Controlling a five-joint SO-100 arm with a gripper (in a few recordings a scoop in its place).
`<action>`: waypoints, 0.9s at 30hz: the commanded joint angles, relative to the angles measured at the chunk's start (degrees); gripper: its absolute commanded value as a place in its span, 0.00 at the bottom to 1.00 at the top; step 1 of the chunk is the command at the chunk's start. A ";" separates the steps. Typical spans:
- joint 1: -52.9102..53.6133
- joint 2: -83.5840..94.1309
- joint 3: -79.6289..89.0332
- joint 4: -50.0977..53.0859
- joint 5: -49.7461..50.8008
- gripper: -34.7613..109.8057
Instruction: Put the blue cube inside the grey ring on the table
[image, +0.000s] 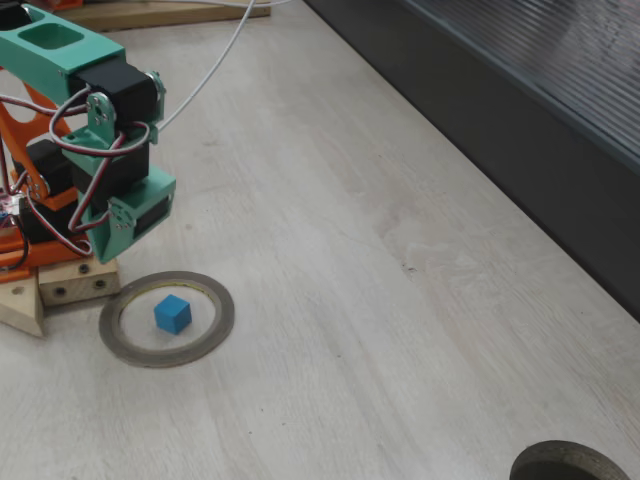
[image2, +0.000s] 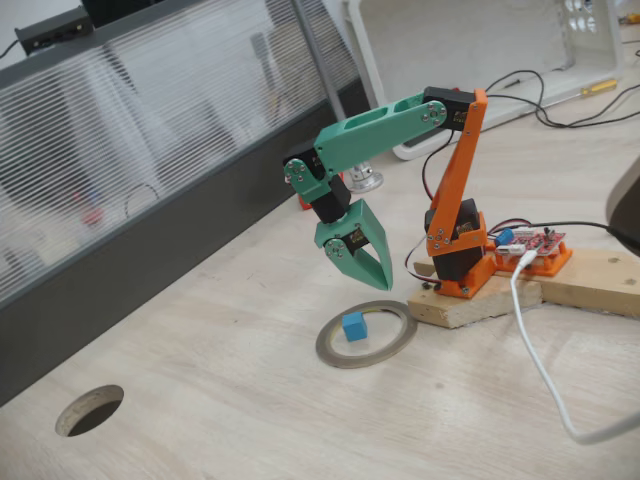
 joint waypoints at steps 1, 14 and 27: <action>0.70 1.67 0.26 0.35 -1.76 0.24; 3.69 1.67 0.35 0.26 -8.79 0.24; 3.60 1.67 0.44 -0.26 -8.26 0.24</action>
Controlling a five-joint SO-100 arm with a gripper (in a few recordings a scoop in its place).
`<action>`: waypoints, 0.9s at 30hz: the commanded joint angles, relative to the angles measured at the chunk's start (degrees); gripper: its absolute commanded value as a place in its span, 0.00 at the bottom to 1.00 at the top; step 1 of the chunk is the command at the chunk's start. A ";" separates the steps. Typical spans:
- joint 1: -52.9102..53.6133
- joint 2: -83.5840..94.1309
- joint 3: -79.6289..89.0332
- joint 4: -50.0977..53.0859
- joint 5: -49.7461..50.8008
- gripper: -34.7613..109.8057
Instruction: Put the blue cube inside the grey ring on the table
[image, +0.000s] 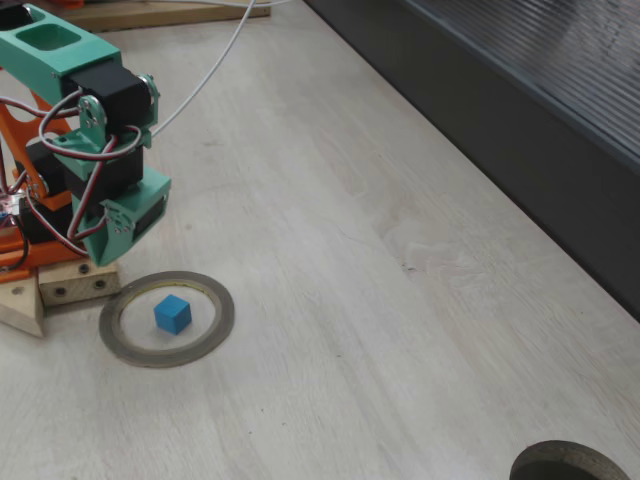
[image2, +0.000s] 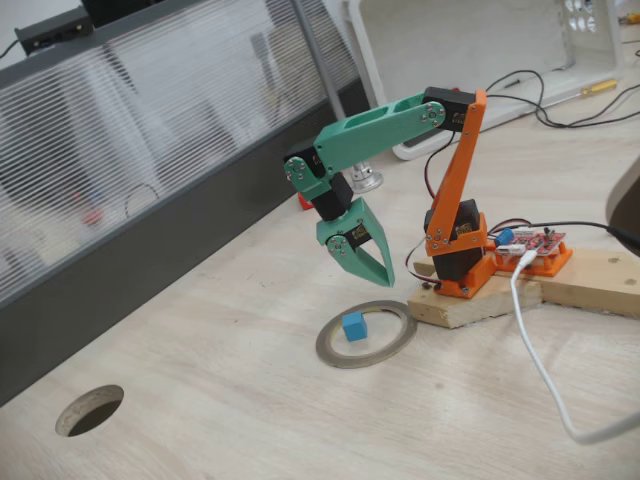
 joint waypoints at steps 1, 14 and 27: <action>0.35 1.67 0.44 -0.26 0.62 0.24; 0.53 1.58 0.44 -0.18 6.77 0.25; 0.62 0.79 0.44 -0.18 6.77 0.25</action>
